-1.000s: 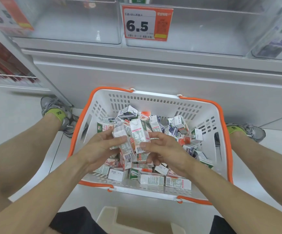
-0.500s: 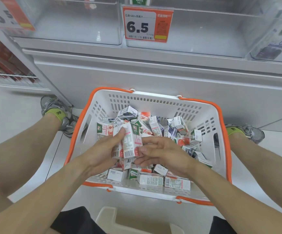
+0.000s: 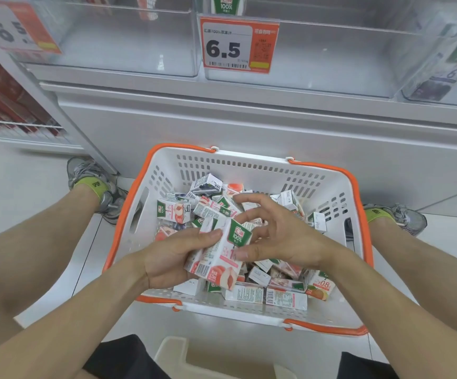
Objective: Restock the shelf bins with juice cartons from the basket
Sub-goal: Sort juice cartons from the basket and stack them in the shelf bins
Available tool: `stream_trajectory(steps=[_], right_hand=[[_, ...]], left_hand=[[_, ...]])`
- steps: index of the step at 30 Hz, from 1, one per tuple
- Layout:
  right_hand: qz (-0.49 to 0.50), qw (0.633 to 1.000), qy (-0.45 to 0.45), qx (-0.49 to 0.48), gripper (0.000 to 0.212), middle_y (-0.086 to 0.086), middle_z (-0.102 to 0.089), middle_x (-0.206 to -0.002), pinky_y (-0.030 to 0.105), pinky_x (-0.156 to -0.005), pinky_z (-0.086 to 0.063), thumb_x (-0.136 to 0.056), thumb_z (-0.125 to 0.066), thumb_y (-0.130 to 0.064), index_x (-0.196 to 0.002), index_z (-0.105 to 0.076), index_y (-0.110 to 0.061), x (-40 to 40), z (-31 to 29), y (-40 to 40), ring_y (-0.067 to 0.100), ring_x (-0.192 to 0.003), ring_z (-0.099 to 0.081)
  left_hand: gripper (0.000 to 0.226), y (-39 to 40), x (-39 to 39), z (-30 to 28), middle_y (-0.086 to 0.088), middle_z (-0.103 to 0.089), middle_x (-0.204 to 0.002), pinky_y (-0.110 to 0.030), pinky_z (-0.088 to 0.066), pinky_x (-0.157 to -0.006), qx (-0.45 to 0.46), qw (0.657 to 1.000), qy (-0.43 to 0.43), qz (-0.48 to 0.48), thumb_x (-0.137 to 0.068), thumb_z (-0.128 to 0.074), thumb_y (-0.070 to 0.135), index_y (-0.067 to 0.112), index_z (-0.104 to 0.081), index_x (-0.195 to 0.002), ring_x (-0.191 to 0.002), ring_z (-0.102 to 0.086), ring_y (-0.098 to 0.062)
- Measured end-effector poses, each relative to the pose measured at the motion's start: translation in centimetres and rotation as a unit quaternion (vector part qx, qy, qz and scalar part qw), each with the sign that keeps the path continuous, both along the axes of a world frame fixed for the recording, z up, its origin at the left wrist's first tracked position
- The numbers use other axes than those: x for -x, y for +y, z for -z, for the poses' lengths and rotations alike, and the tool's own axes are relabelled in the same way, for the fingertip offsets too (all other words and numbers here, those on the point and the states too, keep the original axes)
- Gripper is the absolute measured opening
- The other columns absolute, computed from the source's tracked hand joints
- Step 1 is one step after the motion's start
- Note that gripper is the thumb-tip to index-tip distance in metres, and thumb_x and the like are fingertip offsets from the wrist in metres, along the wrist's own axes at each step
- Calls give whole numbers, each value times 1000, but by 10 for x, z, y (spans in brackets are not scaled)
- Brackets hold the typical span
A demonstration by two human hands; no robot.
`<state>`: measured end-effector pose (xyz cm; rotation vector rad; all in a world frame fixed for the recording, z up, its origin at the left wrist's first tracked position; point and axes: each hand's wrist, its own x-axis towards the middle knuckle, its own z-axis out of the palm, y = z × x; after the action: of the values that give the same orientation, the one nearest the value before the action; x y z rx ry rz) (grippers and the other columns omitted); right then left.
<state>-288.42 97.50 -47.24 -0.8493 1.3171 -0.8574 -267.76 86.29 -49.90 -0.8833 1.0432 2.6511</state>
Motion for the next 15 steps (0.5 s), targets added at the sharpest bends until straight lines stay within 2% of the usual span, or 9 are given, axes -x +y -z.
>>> stream_trajectory(steps=[2,4,6,10,12,15], right_hand=[[-51,999,-5,5,82,4,-51,-134,48,-90,-58,-76,-84,-4,-138,-47,-44,0,0,1,31,-108,-68],[-98,995,-3,11,79,1,-49,-139,48,-94,-56,-80,-81,-6,-141,-47,-43,-3,2,0,28,-119,-63],[-114,993,-18,13,69,0,-48,-142,54,-95,-54,-82,-79,-4,-139,-53,-34,-6,3,-2,28,-125,-58],[-94,994,-48,12,51,10,-53,-135,68,-89,-50,-81,-78,1,-125,-62,-17,-7,7,-2,40,-118,-61],[-59,996,-58,23,49,6,-57,-129,68,-90,-50,-78,-80,3,-121,-62,-14,-9,10,0,43,-110,-64],[26,996,-67,44,50,-2,-62,-119,55,-86,-56,-76,-80,8,-118,-60,-9,-16,13,0,30,-96,-69]], left_hand=[[68,1,1,-4,-20,-67,-122,-36,-57,-87,-10,1000,-1,26,-66,-90,40,9,-68,-122,-105,-67,-28],[64,1,2,-7,-17,-69,-114,-33,-57,-79,-18,998,-3,55,-64,-91,40,9,-71,-117,-97,-70,-26],[65,1,3,-9,-17,-68,-114,-33,-57,-81,-19,997,-13,78,-64,-91,42,10,-70,-117,-96,-69,-26],[71,-4,6,-12,-17,-67,-116,-38,-55,-89,7,993,-37,114,-66,-88,45,10,-62,-123,-99,-68,-27],[75,-11,8,-18,-14,-68,-114,-38,-55,-89,70,987,-60,131,-65,-87,48,12,-59,-125,-99,-67,-25],[84,-30,7,-36,-14,-66,-123,-43,-53,-96,210,965,-92,127,-58,-89,53,14,-58,-125,-105,-67,-27]])
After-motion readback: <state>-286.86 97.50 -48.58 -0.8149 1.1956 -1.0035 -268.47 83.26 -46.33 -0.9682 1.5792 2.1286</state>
